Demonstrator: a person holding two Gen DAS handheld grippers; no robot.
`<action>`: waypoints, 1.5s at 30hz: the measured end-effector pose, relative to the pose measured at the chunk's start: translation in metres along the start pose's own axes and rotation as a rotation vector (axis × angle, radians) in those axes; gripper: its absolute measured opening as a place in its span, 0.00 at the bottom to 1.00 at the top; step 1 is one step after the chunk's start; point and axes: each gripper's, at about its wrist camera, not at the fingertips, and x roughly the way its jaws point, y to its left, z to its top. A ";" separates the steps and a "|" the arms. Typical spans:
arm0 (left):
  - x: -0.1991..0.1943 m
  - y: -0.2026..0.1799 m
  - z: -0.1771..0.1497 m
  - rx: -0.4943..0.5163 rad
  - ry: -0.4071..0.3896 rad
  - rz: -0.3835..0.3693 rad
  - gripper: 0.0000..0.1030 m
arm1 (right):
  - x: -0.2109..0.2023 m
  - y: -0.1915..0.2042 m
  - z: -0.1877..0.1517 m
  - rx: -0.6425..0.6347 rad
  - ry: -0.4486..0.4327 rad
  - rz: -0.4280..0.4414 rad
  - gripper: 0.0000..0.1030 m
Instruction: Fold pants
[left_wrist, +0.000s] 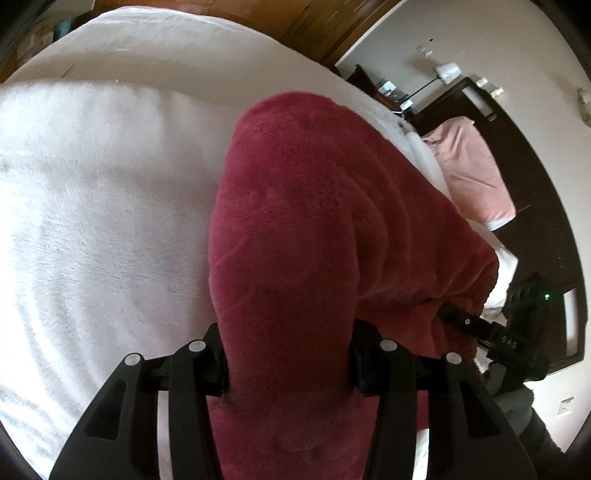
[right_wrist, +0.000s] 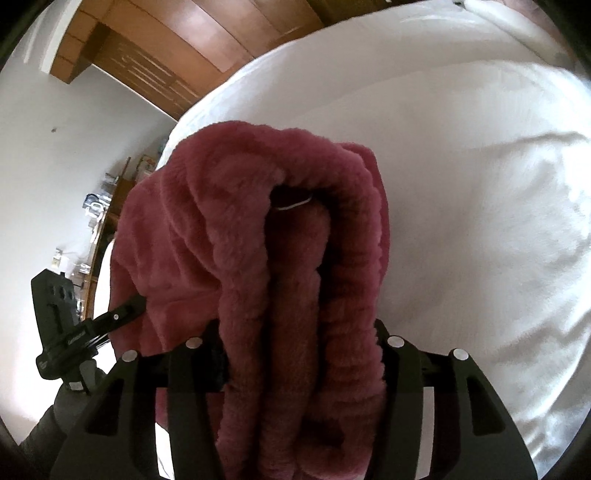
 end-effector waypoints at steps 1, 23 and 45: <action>0.004 0.000 0.000 0.000 0.000 0.004 0.50 | 0.004 -0.002 -0.002 0.005 0.003 -0.005 0.56; -0.007 -0.041 -0.009 0.179 -0.051 0.364 0.79 | -0.022 0.070 -0.026 -0.097 -0.112 -0.209 0.66; -0.003 -0.053 -0.037 0.277 -0.007 0.466 0.79 | 0.026 0.084 -0.044 -0.149 -0.041 -0.290 0.62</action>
